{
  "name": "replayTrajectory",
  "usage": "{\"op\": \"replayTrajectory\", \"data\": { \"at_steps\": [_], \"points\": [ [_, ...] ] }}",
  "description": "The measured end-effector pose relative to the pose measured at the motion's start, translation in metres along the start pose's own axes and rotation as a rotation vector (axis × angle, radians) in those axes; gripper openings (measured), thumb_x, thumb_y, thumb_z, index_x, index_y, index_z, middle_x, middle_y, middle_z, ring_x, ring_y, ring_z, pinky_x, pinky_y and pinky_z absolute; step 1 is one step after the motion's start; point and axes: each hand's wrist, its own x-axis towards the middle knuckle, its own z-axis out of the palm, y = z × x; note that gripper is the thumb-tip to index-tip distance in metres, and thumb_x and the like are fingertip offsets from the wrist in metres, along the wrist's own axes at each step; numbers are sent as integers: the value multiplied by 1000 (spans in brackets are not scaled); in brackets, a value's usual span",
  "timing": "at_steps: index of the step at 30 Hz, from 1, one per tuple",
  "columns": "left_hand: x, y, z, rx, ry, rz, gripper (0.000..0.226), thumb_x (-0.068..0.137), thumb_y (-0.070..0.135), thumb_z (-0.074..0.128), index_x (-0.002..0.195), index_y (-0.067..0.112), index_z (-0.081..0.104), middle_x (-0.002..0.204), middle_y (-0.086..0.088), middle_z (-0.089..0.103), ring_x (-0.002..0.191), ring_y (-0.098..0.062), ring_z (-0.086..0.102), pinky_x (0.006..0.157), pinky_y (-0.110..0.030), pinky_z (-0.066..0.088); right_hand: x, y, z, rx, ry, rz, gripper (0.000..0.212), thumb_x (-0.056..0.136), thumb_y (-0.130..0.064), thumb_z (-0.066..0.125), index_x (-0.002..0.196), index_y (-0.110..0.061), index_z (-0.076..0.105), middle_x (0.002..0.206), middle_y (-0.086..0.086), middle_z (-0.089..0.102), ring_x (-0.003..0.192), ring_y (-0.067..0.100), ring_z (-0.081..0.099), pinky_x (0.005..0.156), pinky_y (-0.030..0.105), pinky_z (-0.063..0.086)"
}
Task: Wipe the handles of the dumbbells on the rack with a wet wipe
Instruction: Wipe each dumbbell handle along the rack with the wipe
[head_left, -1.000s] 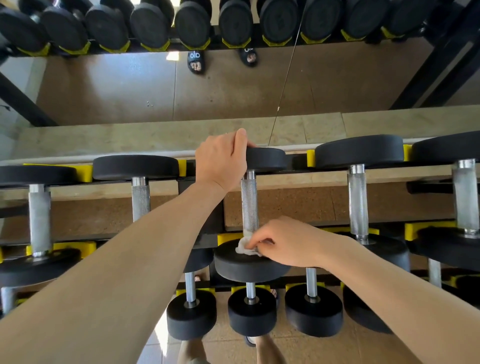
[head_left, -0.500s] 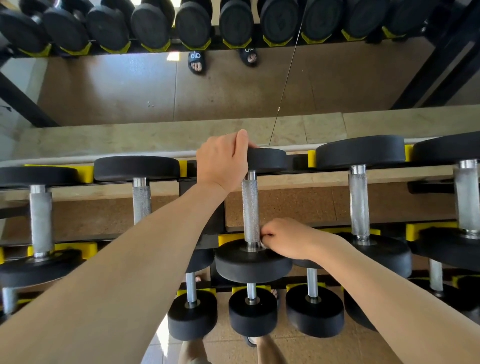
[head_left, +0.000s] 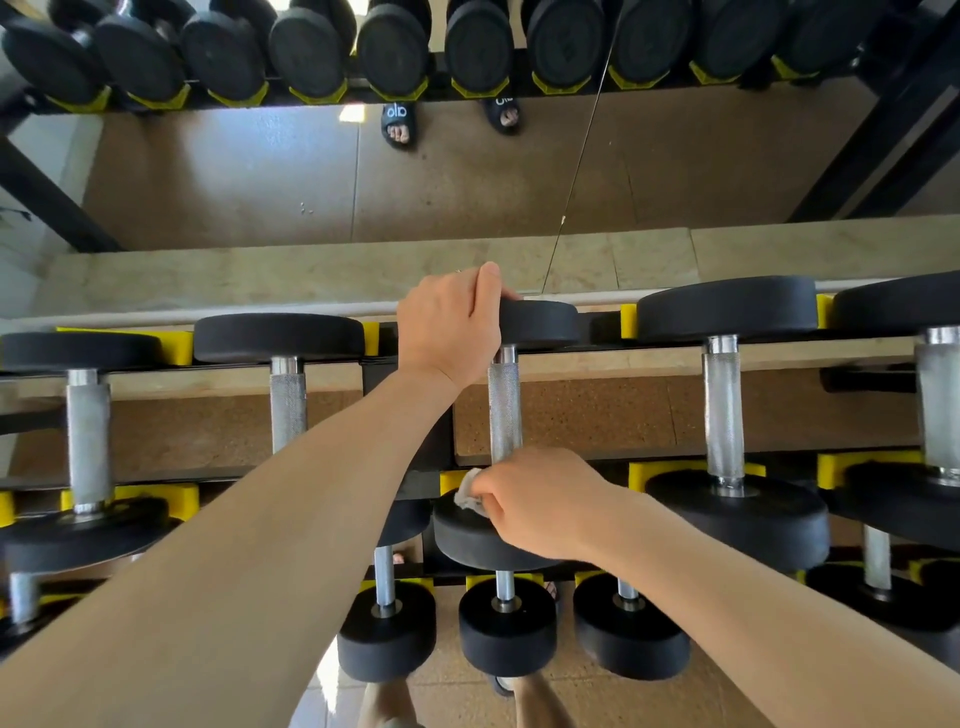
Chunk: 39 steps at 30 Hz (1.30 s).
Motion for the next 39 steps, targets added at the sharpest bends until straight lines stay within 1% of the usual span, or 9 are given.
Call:
{"op": "replayTrajectory", "data": {
  "at_steps": [8, 12, 18, 21, 23, 27, 33, 36, 39],
  "points": [
    [0, 1, 0, -8, 25, 11, 57, 99, 31, 24, 86, 26, 78, 72, 8, 67, 64, -13, 54, 52, -24, 36, -15, 41, -17, 93, -126, 170, 31, 100, -28, 43, 110, -24, 72, 93, -6, 73, 53, 0, 54, 52, 14, 45],
    [-1, 1, 0, -9, 27, 24, 56, 100, 29, 25, 88, 26, 79, 72, 9, 67, 64, -14, 57, 52, -25, 38, -6, 61, -18, 523, 127, 516, 26, 103, -23, 43, 107, -13, 67, 74, 0, 60, 53, 1, 46, 50, 13, 34],
    [-1, 1, 0, 1, 28, 27, 57, 98, 32, 23, 90, 24, 79, 76, 10, 66, 67, -14, 55, 53, -24, 33, 17, 31, 3, 1131, 46, 894, 12, 98, -12, 46, 91, -8, 56, 71, 5, 47, 53, 13, 38, 44, 23, 30],
    [-2, 2, -1, 8, 25, 25, 57, 99, 30, 23, 89, 24, 79, 75, 8, 68, 65, -14, 54, 53, -24, 34, 2, 21, -4, 1231, 237, 756, 18, 95, -8, 49, 84, -13, 63, 64, 0, 49, 50, 9, 41, 44, 20, 34],
    [-1, 2, -1, 15, 21, 15, 56, 98, 30, 24, 89, 24, 79, 74, 7, 69, 63, -12, 51, 52, -21, 30, -7, -1, -12, 1041, 344, 444, 24, 99, -13, 48, 108, -17, 69, 71, -3, 58, 52, 2, 48, 49, 16, 36],
    [-2, 4, -2, 3, 4, 11, 55, 99, 31, 24, 88, 25, 78, 71, 10, 63, 61, -10, 49, 52, -21, 29, 3, -5, -13, -76, 270, -13, 26, 99, -20, 47, 122, -24, 58, 93, 1, 67, 72, 13, 62, 63, 24, 51],
    [-1, 2, 1, 4, 15, 8, 56, 100, 31, 23, 88, 26, 78, 75, 10, 65, 68, -12, 53, 54, -20, 32, -18, 31, -13, -105, 73, -138, 26, 100, -25, 49, 123, -26, 60, 103, -6, 64, 80, 8, 52, 79, 29, 53],
    [-2, 2, 0, 7, 18, 11, 51, 101, 30, 26, 85, 27, 75, 73, 12, 61, 65, -9, 50, 53, -16, 28, -25, 54, -4, -26, 334, 159, 28, 102, -28, 40, 117, -25, 63, 85, -10, 63, 68, 2, 58, 61, 17, 48],
    [-2, 3, -1, 3, 27, 18, 48, 102, 28, 29, 84, 33, 73, 72, 13, 60, 65, -9, 51, 53, -18, 30, -5, 60, 4, 775, 348, 675, 26, 100, -21, 47, 114, -11, 66, 78, -3, 62, 64, 6, 57, 56, 19, 44]
  ]
}}
